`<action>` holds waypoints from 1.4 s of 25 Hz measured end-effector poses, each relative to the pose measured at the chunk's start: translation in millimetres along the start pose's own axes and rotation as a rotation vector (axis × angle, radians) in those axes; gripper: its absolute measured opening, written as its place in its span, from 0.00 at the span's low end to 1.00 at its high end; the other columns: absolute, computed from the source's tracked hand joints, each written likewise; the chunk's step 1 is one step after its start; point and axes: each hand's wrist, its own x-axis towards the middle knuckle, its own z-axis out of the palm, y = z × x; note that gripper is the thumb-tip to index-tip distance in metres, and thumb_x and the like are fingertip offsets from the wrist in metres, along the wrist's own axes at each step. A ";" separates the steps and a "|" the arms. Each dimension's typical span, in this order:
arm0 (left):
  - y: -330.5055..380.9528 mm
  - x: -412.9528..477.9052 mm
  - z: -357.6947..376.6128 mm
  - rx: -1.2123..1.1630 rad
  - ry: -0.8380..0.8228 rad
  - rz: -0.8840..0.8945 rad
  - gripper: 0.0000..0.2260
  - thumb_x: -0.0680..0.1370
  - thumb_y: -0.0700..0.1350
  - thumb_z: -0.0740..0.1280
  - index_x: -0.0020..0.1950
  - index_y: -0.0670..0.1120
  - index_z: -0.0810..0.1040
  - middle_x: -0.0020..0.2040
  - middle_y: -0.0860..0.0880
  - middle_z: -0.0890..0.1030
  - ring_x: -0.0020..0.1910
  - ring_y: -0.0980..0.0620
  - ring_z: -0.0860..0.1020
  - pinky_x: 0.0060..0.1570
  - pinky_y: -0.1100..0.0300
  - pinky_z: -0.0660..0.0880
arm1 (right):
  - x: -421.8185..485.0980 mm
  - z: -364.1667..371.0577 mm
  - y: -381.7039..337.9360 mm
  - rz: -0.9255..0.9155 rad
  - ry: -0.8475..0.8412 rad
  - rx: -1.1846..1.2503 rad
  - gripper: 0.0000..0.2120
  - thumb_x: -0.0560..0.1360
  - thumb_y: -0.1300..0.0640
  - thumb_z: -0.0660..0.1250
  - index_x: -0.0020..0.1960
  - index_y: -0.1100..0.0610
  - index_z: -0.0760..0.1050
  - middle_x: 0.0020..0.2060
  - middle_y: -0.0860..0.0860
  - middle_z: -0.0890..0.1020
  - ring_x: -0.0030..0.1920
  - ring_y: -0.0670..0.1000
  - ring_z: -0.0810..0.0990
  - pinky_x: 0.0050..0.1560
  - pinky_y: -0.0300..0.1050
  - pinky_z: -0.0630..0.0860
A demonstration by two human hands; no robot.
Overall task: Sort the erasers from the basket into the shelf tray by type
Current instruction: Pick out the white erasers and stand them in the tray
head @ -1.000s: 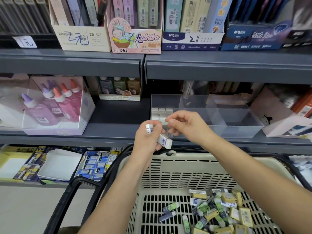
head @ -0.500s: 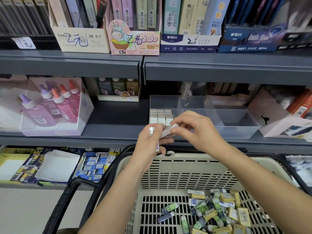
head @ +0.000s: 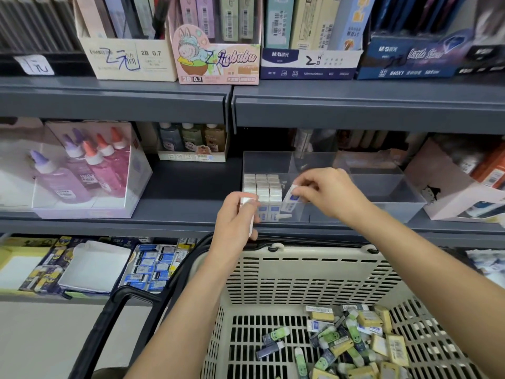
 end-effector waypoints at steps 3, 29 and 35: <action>-0.4 -1.5 -3.4 0.051 -0.037 0.083 0.09 0.80 0.45 0.60 0.52 0.57 0.77 0.48 0.50 0.78 0.37 0.63 0.76 0.33 0.64 0.76 | 2.3 5.7 3.1 0.001 -0.001 -0.046 0.04 0.73 0.50 0.69 0.44 0.48 0.81 0.37 0.43 0.81 0.42 0.45 0.78 0.48 0.43 0.75; -13.5 7.7 -5.0 0.429 0.185 0.157 0.16 0.78 0.43 0.63 0.65 0.49 0.70 0.60 0.55 0.73 0.54 0.58 0.74 0.54 0.65 0.68 | 6.8 -12.5 -0.4 0.027 0.109 -0.064 0.02 0.74 0.47 0.66 0.44 0.44 0.76 0.35 0.42 0.78 0.42 0.49 0.78 0.44 0.43 0.75; -17.6 10.9 -8.6 0.470 0.118 0.115 0.18 0.79 0.44 0.61 0.69 0.50 0.69 0.54 0.53 0.77 0.52 0.60 0.75 0.55 0.63 0.68 | 4.4 21.0 3.9 0.004 0.009 -0.152 0.09 0.77 0.51 0.62 0.52 0.49 0.79 0.45 0.46 0.82 0.51 0.53 0.79 0.49 0.47 0.74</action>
